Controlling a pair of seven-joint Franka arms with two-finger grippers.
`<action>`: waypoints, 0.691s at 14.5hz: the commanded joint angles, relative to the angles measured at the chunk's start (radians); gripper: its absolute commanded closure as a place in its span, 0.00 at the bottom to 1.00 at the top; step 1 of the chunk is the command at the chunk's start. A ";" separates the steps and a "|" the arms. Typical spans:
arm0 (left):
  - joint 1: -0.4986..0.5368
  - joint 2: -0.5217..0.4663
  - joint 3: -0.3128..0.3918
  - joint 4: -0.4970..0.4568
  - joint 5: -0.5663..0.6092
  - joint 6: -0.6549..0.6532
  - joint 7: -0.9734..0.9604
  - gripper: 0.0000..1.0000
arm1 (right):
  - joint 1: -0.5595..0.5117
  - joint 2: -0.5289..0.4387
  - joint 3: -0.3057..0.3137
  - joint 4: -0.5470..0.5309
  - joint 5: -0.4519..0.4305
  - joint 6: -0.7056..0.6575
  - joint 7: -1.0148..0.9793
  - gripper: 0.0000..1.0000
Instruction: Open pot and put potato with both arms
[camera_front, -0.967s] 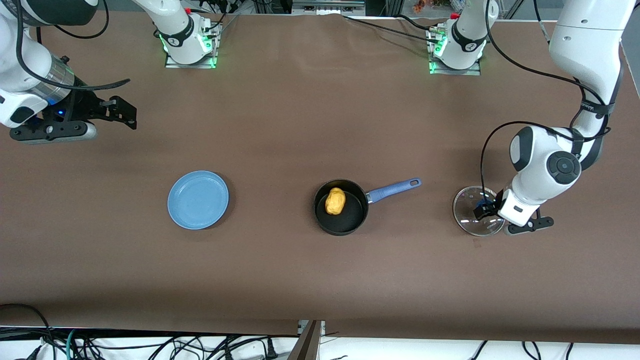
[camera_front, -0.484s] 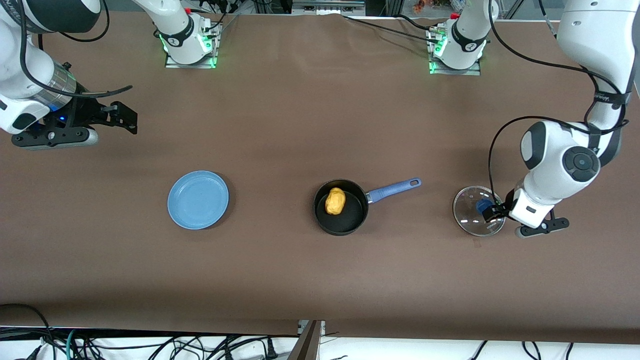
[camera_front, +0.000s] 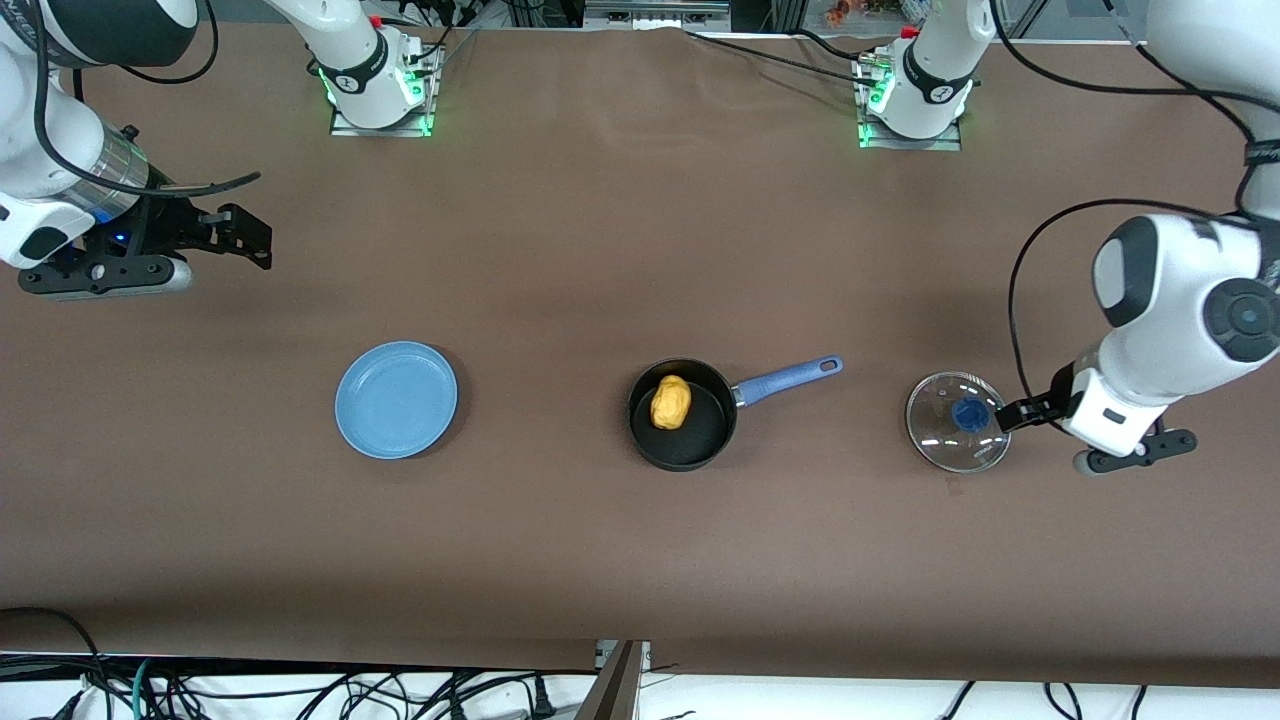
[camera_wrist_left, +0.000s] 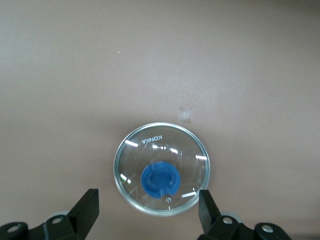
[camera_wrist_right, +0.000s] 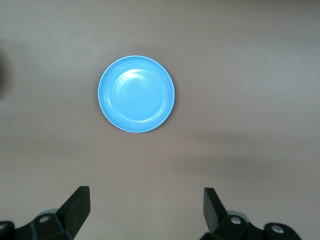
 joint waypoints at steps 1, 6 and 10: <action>0.009 -0.023 -0.018 0.080 -0.025 -0.124 0.013 0.11 | -0.015 0.010 0.013 0.022 -0.002 -0.003 0.005 0.00; 0.009 -0.026 -0.024 0.202 -0.056 -0.265 0.033 0.11 | -0.015 0.010 0.013 0.022 0.002 -0.003 0.005 0.00; 0.009 -0.028 -0.022 0.307 -0.074 -0.404 0.072 0.10 | -0.015 0.010 0.013 0.020 0.002 -0.002 0.005 0.00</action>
